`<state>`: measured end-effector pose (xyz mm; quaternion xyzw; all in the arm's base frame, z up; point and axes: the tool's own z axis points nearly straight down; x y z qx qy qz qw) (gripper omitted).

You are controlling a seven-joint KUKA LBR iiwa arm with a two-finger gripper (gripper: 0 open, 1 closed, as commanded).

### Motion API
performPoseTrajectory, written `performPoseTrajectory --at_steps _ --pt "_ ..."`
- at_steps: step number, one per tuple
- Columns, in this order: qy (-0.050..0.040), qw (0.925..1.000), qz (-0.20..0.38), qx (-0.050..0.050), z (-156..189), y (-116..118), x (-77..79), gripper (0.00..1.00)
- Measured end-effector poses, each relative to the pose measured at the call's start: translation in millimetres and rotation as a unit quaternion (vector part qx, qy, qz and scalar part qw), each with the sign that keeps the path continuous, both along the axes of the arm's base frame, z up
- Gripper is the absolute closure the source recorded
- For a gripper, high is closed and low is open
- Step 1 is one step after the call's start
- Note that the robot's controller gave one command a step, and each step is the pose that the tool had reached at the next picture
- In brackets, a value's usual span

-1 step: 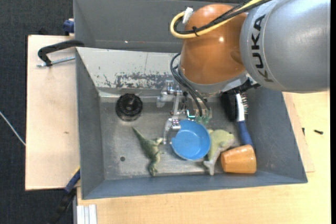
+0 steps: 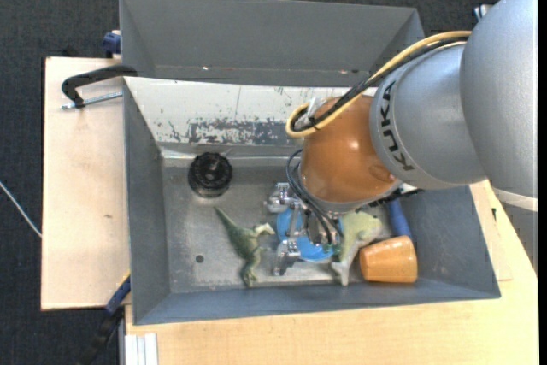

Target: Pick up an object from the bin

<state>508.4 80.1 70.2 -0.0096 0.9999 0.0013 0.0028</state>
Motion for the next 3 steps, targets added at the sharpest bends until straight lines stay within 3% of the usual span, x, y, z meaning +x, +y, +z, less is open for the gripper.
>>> performPoseTrajectory --at_steps 1,2,3 --pt "-0.0015 1.0 0.0 0.001 3.8 1.6 1.3 1.0" --pt "0.0014 1.0 0.001 0.0 1.6 1.2 -1.1 0.0" --pt "-0.0004 0.997 0.077 -0.001 2.3 44.2 -12.4 0.0"
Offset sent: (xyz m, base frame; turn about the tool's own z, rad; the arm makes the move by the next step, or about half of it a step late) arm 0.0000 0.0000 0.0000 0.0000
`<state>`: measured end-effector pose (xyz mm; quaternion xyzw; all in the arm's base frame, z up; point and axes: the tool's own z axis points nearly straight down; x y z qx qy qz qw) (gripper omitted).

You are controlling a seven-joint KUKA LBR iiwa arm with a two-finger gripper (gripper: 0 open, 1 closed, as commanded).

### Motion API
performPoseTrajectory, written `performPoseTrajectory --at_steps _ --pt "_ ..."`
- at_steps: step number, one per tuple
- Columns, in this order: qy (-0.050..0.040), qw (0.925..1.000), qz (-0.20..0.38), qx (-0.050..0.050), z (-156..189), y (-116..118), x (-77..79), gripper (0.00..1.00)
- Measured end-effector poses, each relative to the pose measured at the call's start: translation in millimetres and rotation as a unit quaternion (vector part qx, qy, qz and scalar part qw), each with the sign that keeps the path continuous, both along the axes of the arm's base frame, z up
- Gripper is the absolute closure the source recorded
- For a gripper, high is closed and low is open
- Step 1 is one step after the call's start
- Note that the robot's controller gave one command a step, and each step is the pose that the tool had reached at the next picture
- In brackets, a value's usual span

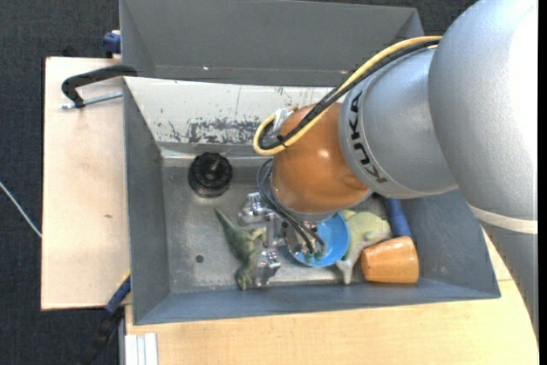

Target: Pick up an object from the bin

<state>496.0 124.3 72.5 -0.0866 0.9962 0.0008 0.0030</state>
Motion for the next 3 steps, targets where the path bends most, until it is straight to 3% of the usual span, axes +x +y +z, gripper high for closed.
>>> performPoseTrajectory --at_steps 1,2,3 --pt "-0.0048 1.0 -0.001 0.002 1.6 0.0 2.5 1.0" --pt "-0.0045 0.9971 0.076 0.0 150.4 1.9 22.4 1.0" --pt "-0.0017 0.997 0.078 -0.002 165.0 -57.5 32.3 1.0"
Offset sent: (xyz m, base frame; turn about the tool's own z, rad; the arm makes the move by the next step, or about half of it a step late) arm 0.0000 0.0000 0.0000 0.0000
